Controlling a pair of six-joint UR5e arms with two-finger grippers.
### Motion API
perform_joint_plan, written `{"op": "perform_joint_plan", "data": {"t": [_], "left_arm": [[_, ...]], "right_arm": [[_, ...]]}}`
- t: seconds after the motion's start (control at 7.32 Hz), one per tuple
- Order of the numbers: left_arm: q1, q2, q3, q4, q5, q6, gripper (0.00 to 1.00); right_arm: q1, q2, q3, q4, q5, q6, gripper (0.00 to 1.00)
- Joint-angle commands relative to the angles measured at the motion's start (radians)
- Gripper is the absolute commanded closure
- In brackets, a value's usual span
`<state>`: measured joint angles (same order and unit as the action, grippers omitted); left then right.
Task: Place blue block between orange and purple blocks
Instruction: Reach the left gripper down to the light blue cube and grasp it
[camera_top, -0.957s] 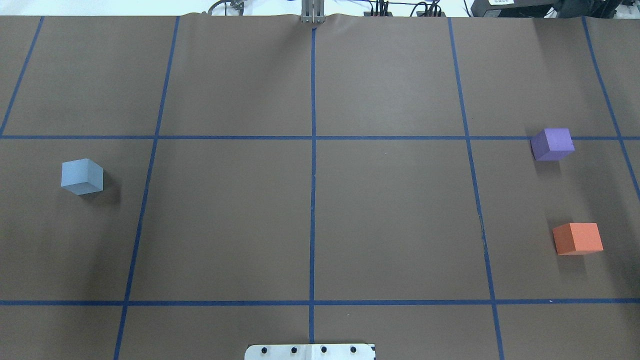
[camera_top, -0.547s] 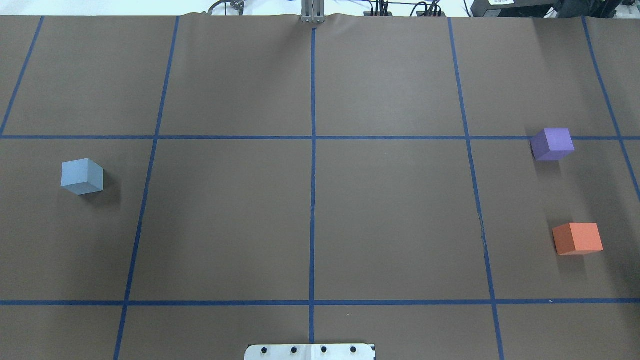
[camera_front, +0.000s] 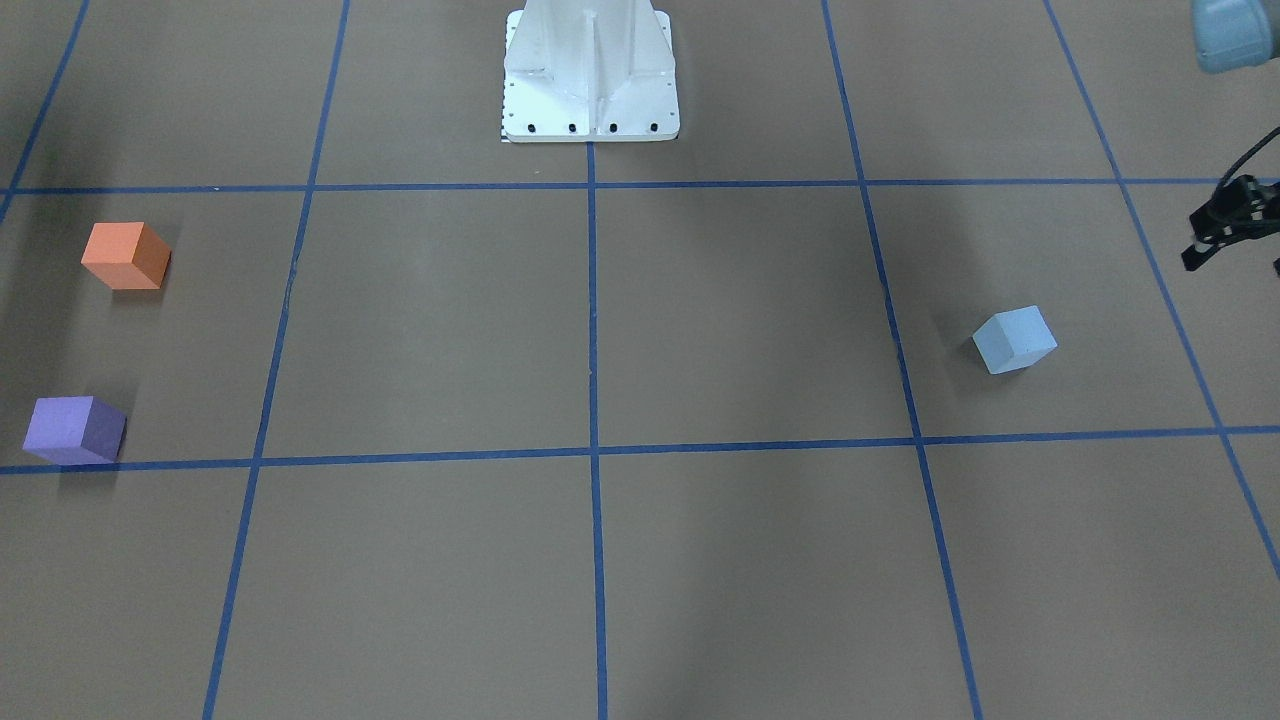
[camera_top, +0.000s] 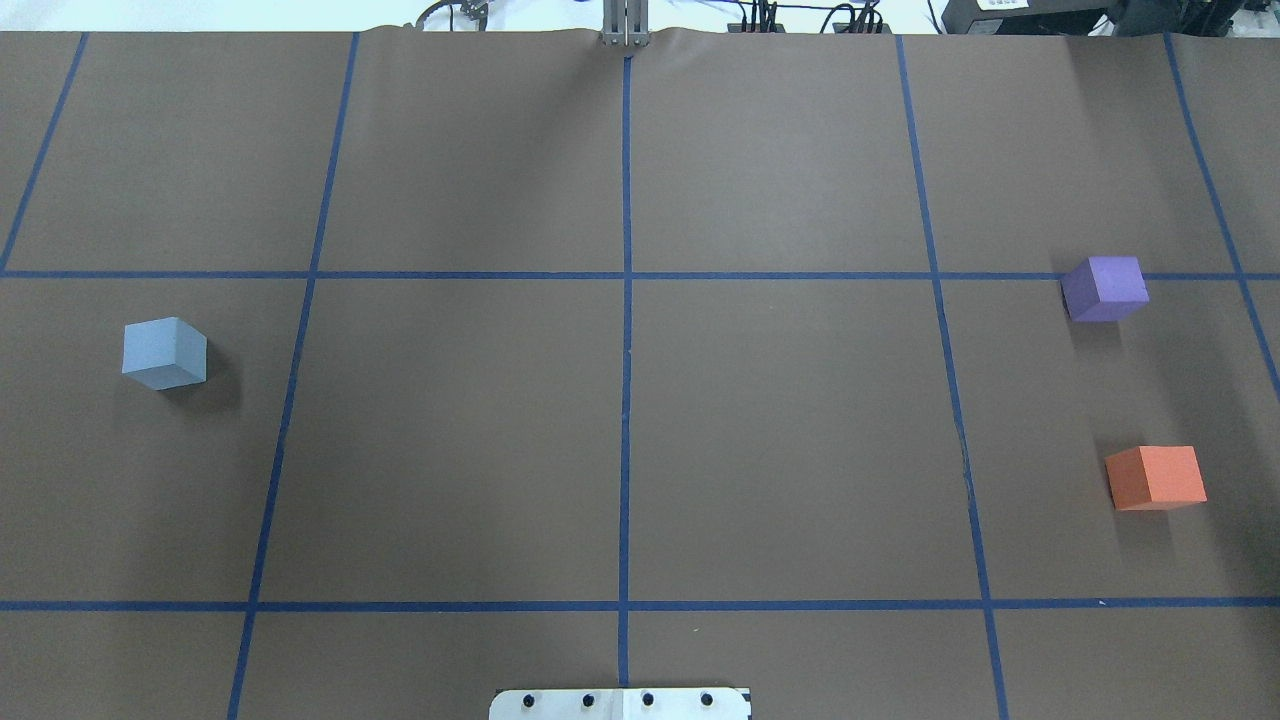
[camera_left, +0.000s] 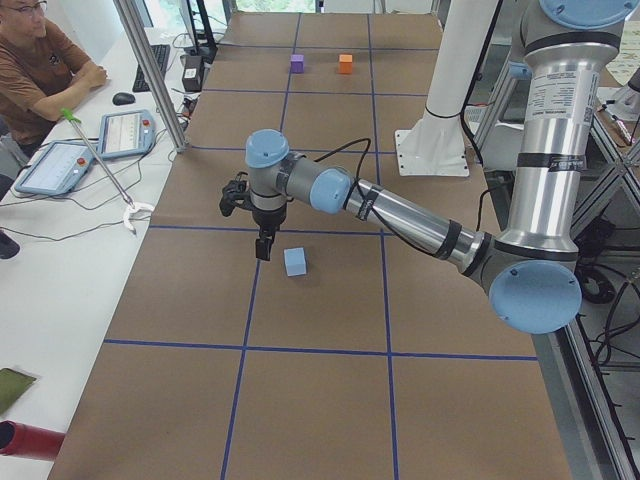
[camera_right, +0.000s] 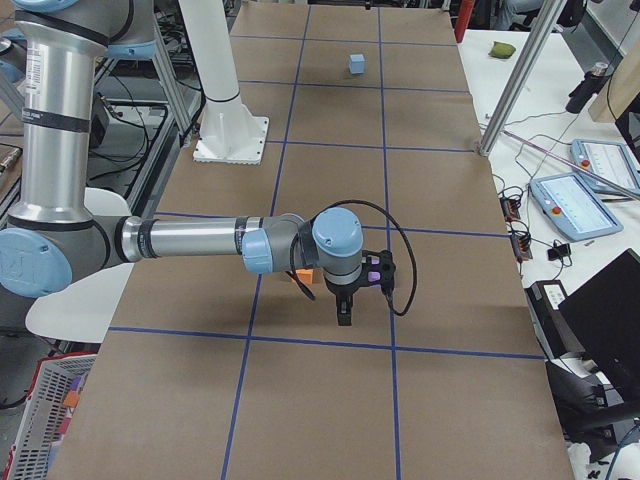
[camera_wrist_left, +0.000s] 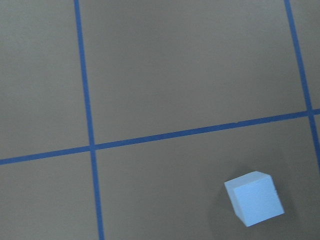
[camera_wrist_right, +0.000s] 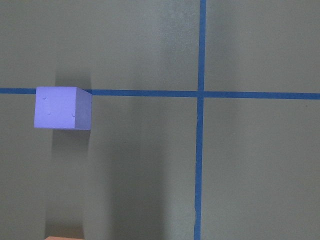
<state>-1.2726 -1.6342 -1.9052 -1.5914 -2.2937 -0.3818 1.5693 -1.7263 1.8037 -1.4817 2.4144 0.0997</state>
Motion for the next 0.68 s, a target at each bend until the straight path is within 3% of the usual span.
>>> {"op": "perform_joint_plan", "data": {"t": [0.0, 0.27, 0.55], "left_arm": [[0.146, 0.008, 0.026, -0.144, 0.099, -0.312, 0.0], [0.217, 0.011, 0.072, -0.26, 0.134, -0.478, 0.0], [0.31, 0.011, 0.089, -0.279, 0.236, -0.517, 0.0]], "right_arm": [[0.0, 0.001, -0.001, -0.002, 0.0, 0.0, 0.0], [0.0, 0.001, -0.003, -0.003, 0.0, 0.0, 0.0], [-0.002, 0.002, -0.003, -0.003, 0.0, 0.0, 0.0]]}}
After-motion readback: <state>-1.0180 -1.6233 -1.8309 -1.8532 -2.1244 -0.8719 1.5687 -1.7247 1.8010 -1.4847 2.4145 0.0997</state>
